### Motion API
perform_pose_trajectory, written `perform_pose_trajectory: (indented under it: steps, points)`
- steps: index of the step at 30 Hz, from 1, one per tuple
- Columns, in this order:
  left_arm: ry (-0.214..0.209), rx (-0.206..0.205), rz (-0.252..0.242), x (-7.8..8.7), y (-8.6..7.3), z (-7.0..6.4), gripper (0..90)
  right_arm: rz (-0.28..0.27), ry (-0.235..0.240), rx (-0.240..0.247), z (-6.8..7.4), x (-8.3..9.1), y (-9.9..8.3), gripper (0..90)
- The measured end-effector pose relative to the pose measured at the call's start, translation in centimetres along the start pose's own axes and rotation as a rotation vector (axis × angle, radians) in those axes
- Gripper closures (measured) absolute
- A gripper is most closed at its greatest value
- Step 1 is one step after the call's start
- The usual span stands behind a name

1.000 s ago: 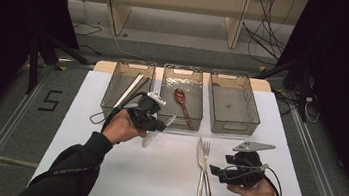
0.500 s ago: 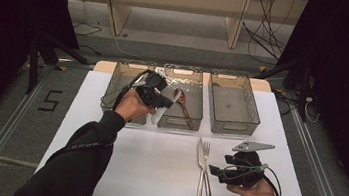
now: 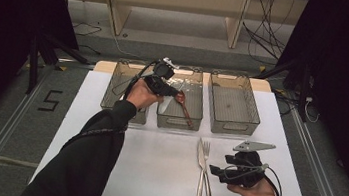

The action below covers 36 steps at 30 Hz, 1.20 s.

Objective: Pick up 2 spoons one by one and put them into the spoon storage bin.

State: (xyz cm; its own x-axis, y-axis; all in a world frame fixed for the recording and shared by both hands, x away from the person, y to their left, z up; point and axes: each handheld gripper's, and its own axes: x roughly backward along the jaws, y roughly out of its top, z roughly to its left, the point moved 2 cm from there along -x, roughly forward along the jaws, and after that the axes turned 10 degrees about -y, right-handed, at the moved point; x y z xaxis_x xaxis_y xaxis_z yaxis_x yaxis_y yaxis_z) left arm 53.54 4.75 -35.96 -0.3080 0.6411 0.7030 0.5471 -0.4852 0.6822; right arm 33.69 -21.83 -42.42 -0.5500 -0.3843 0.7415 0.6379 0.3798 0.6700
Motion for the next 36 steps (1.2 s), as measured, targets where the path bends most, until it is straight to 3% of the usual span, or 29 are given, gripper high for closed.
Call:
perform_pose_trajectory:
  steps: [23,36]
  points:
    - [0.050,0.051,-0.027,-2.4,0.3,2.4,85.1,0.003,0.005,0.001,0.0,-0.1,0.0,30.9]
    - [0.066,0.069,-0.027,-3.4,-0.2,2.9,84.3,0.005,0.009,0.003,0.1,-0.1,0.0,30.9]
